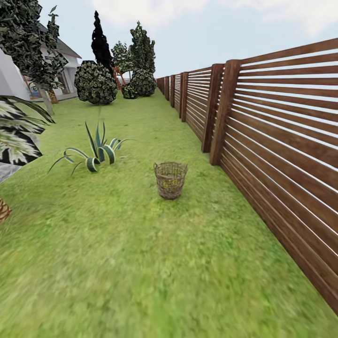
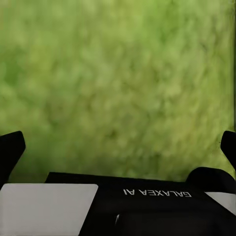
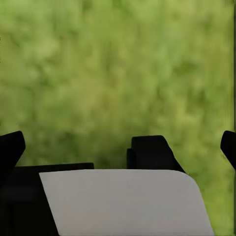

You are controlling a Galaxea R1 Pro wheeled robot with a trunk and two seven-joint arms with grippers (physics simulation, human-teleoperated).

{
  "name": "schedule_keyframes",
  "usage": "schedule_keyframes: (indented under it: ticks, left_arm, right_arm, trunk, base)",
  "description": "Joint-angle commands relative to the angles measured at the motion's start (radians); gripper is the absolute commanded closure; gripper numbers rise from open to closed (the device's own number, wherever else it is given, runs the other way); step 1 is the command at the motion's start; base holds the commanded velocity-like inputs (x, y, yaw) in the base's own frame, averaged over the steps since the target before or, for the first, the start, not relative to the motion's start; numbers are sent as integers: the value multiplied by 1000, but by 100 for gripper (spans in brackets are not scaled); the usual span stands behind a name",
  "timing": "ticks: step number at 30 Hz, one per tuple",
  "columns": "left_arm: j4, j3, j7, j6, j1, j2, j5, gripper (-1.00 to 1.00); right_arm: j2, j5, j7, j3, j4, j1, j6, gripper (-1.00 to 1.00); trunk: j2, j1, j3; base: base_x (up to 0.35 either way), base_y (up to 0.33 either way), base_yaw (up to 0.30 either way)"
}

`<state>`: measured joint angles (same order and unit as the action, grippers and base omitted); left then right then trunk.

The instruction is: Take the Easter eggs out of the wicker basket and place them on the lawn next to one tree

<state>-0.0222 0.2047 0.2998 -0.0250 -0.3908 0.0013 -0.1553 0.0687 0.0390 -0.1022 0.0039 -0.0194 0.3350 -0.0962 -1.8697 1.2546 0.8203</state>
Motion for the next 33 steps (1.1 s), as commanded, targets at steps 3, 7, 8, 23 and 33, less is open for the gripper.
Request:
schedule_keyframes:
  ticks: [3, 7, 8, 23, 33]
  left_arm:
    - [-2, 2, 4, -3, -1, 0, -10, -100]
    - [-2, 2, 4, -3, -2, 0, -11, -100]
    - [-2, 2, 4, -3, -2, 0, -11, -100]
    - [-1, 1, 4, -1, -2, -1, -11, -100]
    - [4, 5, 4, -3, -2, 14, -13, -100]
  right_arm:
    - [1, 4, -2, 1, -2, 1, -5, -100]
    - [2, 4, -2, 1, -2, 1, -5, -100]
    - [2, 4, -2, 1, -2, 1, -5, -100]
    - [-4, 6, -1, 1, 0, 1, -6, -100]
    - [-5, 5, -1, 1, 4, 1, -7, -100]
  trunk:
    - [0, 0, 1]
    - [0, 0, 1]
    - [0, 0, 1]
    - [0, 0, 1]
    - [0, 0, 1]
  base:
    - [313, -100, 146]
    - [313, -100, 253]
    - [313, -100, 158]
    - [314, -85, 15]
    - [314, -71, 0]
